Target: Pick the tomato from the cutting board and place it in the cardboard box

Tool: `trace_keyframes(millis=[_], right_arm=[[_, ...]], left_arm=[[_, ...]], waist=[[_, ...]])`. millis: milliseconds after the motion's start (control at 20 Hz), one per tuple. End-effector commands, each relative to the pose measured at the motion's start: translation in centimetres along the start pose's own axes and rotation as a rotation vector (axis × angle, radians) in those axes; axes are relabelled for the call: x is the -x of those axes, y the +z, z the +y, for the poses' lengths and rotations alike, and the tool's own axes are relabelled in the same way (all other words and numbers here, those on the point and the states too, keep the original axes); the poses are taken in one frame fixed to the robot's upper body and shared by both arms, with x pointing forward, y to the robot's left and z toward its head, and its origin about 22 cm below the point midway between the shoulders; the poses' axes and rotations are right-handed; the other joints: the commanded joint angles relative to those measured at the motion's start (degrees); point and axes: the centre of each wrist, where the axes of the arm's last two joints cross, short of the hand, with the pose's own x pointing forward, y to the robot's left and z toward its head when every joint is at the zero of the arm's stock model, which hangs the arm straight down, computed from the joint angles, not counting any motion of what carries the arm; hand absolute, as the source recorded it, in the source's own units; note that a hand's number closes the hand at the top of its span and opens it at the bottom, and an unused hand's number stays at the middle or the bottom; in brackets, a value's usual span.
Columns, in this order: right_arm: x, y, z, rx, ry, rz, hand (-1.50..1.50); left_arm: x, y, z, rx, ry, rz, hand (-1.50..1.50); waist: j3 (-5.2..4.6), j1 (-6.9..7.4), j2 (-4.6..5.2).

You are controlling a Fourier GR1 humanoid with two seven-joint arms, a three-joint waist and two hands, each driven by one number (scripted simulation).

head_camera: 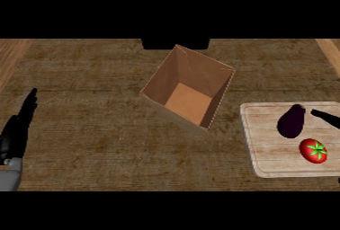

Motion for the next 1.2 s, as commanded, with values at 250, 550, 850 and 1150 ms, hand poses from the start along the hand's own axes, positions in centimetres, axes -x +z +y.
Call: trace_keyframes(millis=[250, 550, 850, 1150], right_arm=[[-3.4, 0.4, 1.5, -0.020, -0.037, -0.105, -1.50], [-5.7, 0.3, 0.0, -0.020, -0.011, -0.137, -1.50], [-4.7, 0.4, 3.3, -0.085, 0.054, 0.002, -1.50], [-3.5, -0.7, 4.5, -0.090, 0.031, 0.042, -1.50]], left_arm=[[0.5, 0.4, -0.4, -0.011, -0.009, 0.002, 0.00], [1.5, 0.0, 2.0, 0.013, -0.012, 0.013, 0.00], [-0.4, 0.0, -0.4, -0.013, 0.002, 0.002, 0.00], [0.1, 0.7, 0.5, 0.004, -0.010, 0.002, 0.00]], waist=[[-0.03, -0.37, -0.10], [-0.05, -0.30, -0.09], [-0.01, -0.13, -0.02], [0.01, 0.10, -0.01]])
